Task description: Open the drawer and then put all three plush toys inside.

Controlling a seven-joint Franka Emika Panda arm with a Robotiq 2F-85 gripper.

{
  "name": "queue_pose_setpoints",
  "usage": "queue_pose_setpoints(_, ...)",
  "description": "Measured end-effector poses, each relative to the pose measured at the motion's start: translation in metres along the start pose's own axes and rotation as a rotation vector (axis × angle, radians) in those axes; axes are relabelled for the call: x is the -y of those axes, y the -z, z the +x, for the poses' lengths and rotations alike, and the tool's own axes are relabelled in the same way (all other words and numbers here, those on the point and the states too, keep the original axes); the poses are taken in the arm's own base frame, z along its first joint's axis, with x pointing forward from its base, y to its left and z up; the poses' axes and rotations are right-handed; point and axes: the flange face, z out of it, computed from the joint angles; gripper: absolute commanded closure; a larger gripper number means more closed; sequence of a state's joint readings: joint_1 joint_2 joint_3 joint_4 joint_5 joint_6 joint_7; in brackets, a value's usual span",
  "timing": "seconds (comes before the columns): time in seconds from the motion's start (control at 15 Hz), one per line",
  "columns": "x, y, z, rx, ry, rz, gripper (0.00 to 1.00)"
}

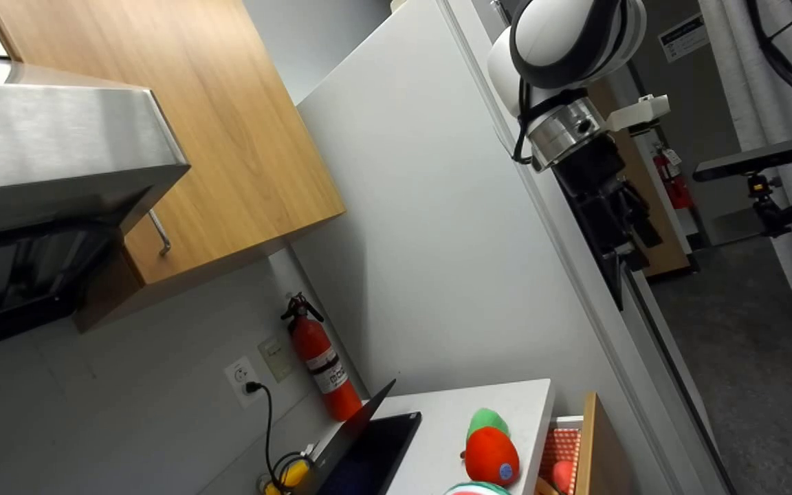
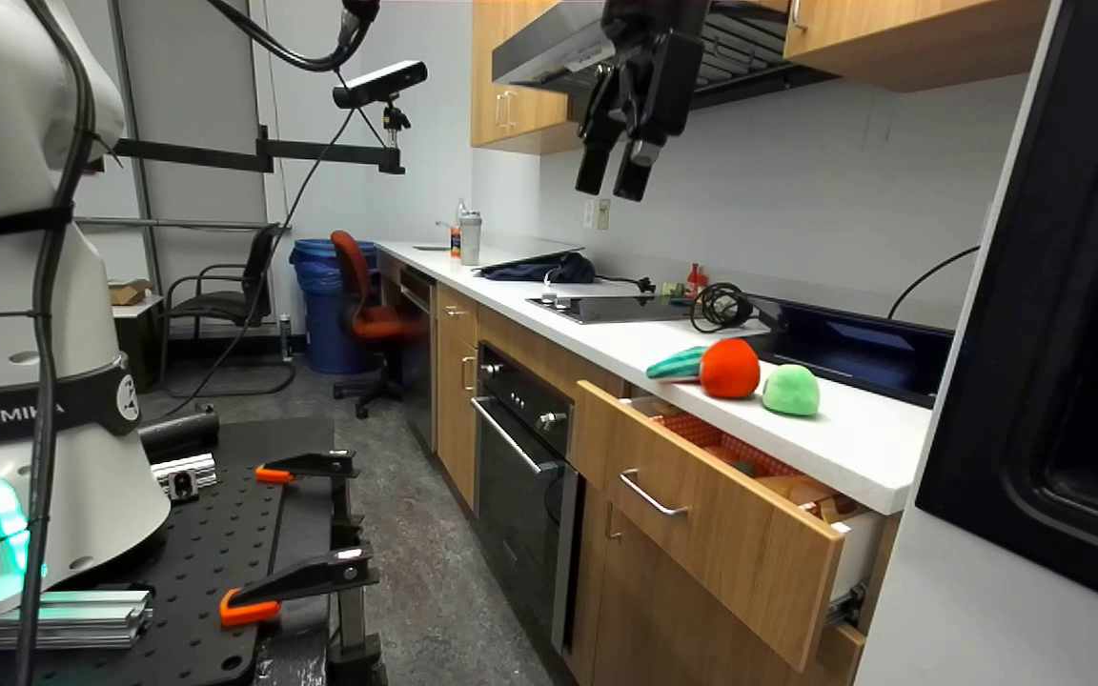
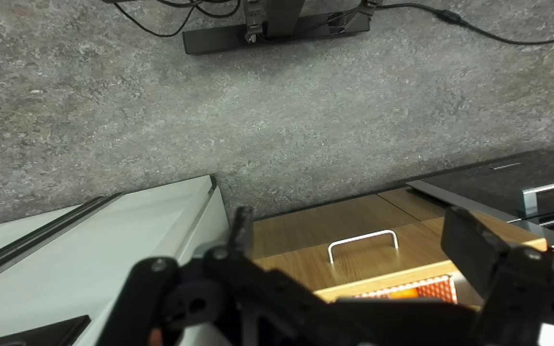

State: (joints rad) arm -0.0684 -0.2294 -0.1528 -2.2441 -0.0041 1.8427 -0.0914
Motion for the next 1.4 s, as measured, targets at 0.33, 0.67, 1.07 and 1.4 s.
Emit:
queue_pose_setpoints(0.33,0.003,-0.011,0.000,0.023,0.005,-0.002,0.00)
queue_pose_setpoints(0.67,0.012,-0.036,0.007,0.080,0.029,-0.024,0.00)
queue_pose_setpoints(1.07,0.041,-0.079,0.023,0.128,0.100,-0.071,0.00)
queue_pose_setpoints(1.4,0.065,-0.106,0.044,0.074,0.155,-0.088,0.00)
